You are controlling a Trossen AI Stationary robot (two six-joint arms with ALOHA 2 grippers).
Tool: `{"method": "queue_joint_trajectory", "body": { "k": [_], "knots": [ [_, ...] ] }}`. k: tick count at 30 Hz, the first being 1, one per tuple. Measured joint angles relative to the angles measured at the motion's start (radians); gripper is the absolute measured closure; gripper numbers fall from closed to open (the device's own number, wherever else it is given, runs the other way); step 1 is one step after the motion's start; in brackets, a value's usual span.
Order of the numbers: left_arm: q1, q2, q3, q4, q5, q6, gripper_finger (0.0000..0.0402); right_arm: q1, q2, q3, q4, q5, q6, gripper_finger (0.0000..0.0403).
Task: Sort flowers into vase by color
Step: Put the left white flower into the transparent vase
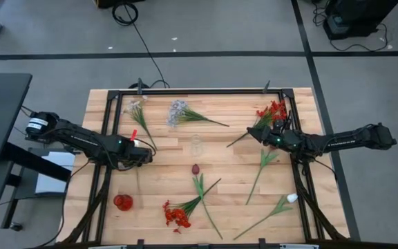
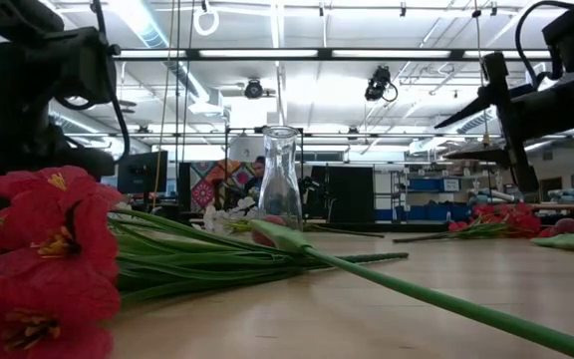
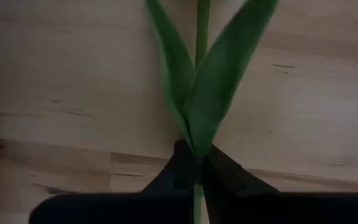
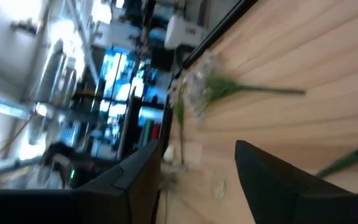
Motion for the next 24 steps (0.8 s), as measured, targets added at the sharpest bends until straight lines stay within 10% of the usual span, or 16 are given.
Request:
{"method": "queue_joint_trajectory", "body": {
  "k": [11, 16, 24],
  "knots": [
    [0.002, -0.144, 0.207, -0.027, -0.273, 0.235, 0.0389, 0.000, -0.001, 0.000, 0.149, -0.063, -0.186, 0.0243],
    [0.046, -0.203, 0.367, 0.004, -0.463, 0.642, 0.0390, -0.007, -0.001, 0.000, 0.173, -0.089, -0.224, 0.0244],
    [0.179, -0.206, 0.530, 0.133, -0.477, 1.110, 0.0390, -0.078, 0.005, 0.122, 0.081, -0.315, -0.449, 0.0266]
  ]
}}
